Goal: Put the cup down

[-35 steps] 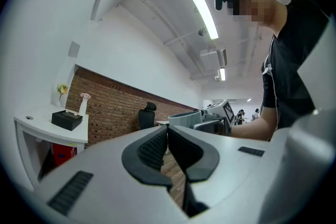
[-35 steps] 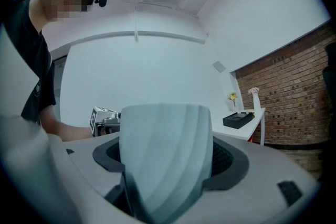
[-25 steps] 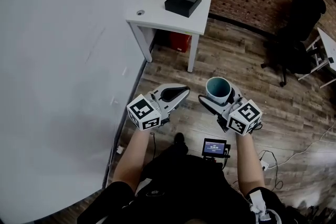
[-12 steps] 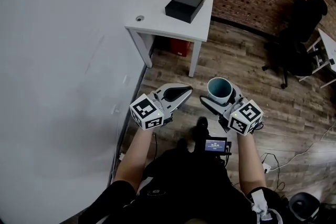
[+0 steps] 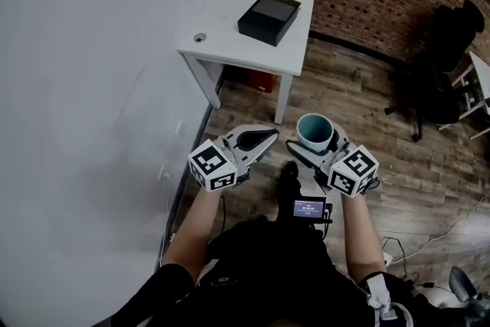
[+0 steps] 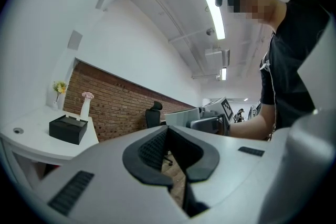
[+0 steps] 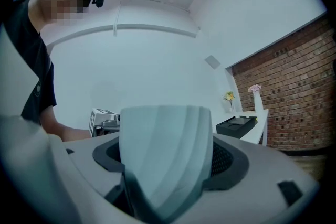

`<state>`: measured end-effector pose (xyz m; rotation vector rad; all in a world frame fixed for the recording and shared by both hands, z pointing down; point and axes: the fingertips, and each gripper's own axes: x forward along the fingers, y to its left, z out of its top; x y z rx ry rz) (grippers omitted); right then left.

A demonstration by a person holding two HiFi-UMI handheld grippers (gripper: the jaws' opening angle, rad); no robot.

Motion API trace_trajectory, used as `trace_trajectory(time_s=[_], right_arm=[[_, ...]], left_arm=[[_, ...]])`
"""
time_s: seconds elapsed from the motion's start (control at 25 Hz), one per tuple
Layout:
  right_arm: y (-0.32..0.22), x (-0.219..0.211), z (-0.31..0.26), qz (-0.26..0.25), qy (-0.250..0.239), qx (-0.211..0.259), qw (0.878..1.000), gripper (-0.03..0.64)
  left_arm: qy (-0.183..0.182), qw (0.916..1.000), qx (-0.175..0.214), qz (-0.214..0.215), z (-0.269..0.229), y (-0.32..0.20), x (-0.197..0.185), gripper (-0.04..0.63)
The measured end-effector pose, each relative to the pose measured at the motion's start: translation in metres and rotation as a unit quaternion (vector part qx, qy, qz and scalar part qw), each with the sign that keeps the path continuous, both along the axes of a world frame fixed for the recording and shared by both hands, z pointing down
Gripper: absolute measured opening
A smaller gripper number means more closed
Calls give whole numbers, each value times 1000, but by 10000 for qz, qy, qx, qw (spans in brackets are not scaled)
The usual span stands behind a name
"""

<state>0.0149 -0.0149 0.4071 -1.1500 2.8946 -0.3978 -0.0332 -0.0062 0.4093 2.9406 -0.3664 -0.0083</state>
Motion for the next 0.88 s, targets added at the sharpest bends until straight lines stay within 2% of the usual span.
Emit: trace_trajectory(time_s=[0.88], right_arm=[[-223,82,3,-553,-198,-31,9983,402]], left_arm=[[-51,9975,-32,-709,-3,-216,77,8]])
